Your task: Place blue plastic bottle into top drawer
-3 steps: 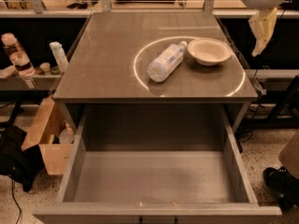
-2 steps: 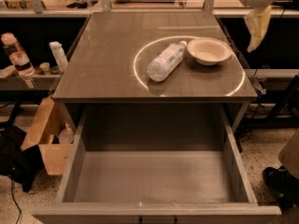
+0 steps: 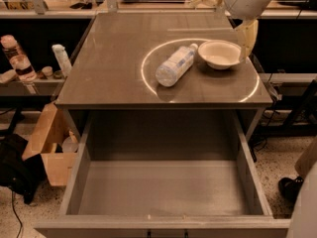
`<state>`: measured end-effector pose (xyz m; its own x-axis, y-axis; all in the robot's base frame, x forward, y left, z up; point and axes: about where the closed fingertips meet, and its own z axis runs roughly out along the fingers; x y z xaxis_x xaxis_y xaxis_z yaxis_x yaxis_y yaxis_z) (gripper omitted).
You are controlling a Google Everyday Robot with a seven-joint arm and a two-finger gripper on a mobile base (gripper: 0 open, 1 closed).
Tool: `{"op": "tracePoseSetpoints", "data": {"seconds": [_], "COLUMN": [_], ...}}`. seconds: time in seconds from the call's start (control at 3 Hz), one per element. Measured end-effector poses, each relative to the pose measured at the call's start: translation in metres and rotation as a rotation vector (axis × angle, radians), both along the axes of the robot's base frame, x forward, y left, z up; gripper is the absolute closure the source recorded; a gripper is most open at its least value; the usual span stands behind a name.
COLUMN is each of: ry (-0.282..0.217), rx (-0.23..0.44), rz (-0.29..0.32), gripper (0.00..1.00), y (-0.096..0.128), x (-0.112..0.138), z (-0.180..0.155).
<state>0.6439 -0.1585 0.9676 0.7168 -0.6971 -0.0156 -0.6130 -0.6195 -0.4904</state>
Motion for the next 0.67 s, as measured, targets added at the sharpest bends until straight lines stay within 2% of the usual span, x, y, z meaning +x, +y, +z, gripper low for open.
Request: {"op": "tracePoseSetpoints", "data": {"seconds": [0.33, 0.67], "ry": [0.039, 0.047], "rx": [0.038, 0.041], "rz": [0.033, 0.072], "gripper": [0.0, 0.0], "y": [0.033, 0.06], "x": [0.011, 0.015], "z": [-0.015, -0.016]}}
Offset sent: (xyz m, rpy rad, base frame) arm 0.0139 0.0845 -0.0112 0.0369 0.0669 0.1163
